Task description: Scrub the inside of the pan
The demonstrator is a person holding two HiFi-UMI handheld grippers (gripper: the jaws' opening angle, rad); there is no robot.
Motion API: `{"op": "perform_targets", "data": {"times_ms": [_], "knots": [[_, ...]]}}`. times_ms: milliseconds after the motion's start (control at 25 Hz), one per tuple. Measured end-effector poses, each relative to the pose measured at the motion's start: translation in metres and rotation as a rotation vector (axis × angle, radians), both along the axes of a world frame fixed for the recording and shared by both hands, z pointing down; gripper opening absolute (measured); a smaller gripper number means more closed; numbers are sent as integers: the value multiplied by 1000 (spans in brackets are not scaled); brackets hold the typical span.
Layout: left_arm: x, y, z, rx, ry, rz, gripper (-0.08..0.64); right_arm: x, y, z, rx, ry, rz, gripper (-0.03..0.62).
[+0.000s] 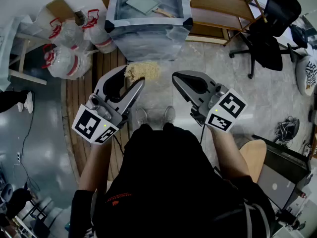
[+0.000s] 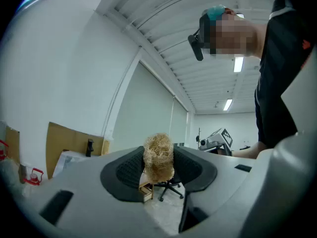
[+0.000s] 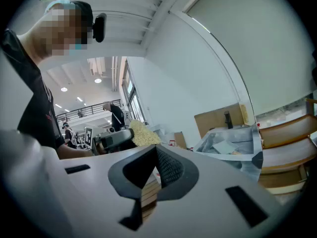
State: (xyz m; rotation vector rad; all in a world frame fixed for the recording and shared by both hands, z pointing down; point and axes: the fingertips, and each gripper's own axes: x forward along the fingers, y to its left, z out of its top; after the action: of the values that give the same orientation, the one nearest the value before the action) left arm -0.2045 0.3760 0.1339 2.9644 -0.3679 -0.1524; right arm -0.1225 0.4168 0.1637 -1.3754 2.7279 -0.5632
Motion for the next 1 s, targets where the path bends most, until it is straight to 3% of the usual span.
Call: {"op": "perform_targets", "data": {"times_ms": [280,600,1000], "knots": [[20,14,2,8,-10,-24,181,26,13,4,-10,-15,-7,2],[46,41,1,24,-26,-66,181,61,45,9,-2,59,-44,2],[62,53,1,19,-27,-101,181,83,59,12,12,54,-66,2]]}}
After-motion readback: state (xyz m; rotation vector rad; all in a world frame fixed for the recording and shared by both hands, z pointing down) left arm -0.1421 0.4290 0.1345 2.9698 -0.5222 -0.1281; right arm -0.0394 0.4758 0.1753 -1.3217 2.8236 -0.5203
